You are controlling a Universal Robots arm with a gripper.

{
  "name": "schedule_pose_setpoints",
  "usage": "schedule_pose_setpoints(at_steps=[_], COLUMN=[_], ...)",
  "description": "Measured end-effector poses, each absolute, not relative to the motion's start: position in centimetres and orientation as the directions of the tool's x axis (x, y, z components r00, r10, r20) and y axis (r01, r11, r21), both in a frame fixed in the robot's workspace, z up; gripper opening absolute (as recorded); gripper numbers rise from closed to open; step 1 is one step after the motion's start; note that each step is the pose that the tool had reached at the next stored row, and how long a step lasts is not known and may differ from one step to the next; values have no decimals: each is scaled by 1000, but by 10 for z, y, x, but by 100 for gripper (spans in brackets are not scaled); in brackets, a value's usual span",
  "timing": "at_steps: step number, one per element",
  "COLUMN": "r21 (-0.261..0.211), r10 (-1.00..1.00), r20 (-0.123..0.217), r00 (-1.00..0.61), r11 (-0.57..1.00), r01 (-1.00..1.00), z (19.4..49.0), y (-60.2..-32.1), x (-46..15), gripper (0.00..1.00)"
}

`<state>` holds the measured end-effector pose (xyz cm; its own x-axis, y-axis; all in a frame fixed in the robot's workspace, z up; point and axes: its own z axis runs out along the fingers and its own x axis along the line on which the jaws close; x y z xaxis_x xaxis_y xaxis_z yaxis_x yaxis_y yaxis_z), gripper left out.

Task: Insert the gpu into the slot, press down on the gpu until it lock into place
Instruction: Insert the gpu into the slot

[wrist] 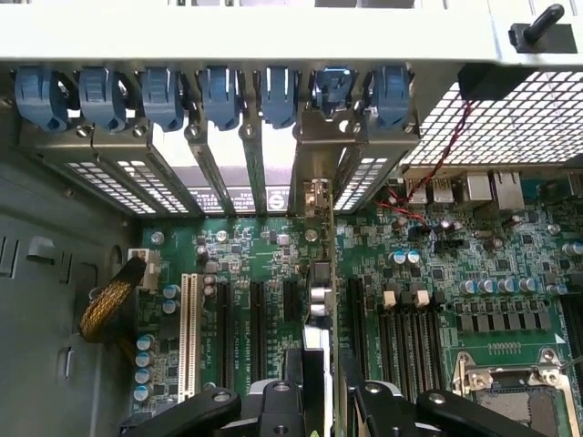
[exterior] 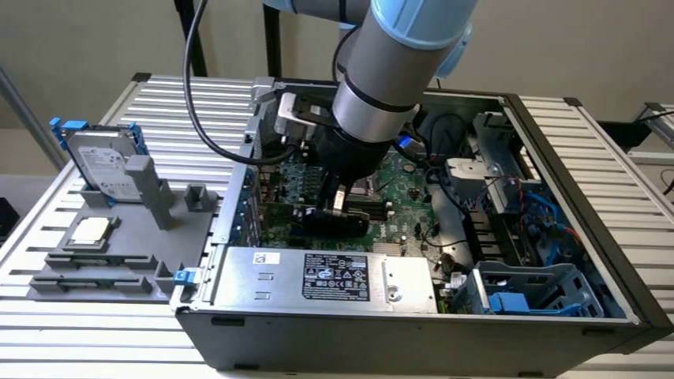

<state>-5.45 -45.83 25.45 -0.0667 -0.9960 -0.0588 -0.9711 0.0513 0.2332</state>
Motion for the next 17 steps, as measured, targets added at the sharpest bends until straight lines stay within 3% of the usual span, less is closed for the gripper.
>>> schedule_pose_setpoints(at_steps=[17], r21=[255], r10=[-996], r20=[-59], r00=[-65], r11=[48], r01=[-966], z=[257], y=[-457], x=[-52], gripper=[26])
